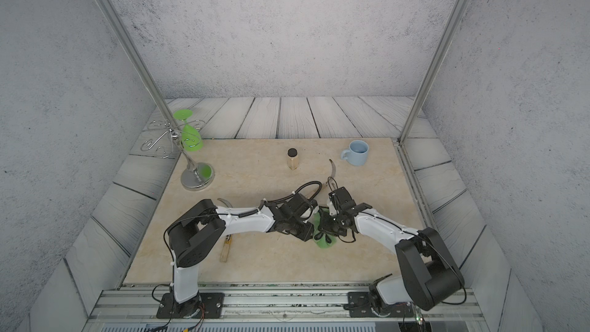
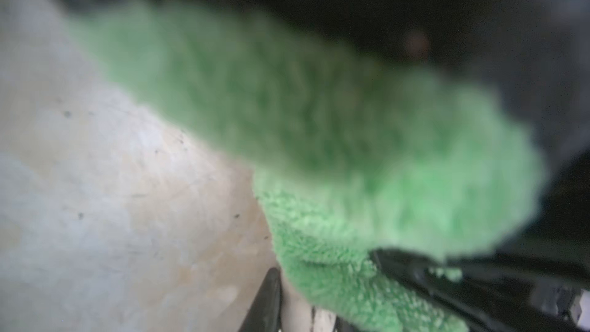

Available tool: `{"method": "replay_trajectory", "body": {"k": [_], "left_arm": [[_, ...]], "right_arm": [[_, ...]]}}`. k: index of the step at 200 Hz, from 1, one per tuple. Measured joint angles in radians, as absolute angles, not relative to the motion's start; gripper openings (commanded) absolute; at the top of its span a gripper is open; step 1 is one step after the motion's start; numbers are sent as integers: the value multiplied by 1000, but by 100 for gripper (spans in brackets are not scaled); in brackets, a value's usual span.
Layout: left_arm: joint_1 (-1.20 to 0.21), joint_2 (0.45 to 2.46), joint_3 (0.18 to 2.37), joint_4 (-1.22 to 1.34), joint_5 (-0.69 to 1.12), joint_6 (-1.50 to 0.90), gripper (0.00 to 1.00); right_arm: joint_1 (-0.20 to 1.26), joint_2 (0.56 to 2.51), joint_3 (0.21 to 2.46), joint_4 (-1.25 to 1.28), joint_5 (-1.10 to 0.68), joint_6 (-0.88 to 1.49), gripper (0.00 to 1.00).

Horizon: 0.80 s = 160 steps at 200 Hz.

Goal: Wipe small sickles with rags
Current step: Wipe the small sickle at the center of the board.

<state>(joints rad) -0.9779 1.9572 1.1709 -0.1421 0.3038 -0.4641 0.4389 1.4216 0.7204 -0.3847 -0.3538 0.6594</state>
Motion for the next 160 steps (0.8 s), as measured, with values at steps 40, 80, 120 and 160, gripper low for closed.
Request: {"method": "replay_trajectory", "body": {"k": [40, 80, 120, 160], "left_arm": [[-973, 1943, 1132, -86, 302, -480, 0], [-973, 1931, 1111, -68, 303, -488, 0], [-974, 1931, 1110, -65, 303, -499, 0], [-974, 1931, 1110, -67, 303, -501, 0]], "right_arm": [[334, 1516, 824, -442, -356, 607, 22], [221, 1589, 905, -457, -353, 537, 21], [207, 1663, 1001, -480, -366, 490, 21], [226, 1670, 983, -467, -396, 476, 21]]}}
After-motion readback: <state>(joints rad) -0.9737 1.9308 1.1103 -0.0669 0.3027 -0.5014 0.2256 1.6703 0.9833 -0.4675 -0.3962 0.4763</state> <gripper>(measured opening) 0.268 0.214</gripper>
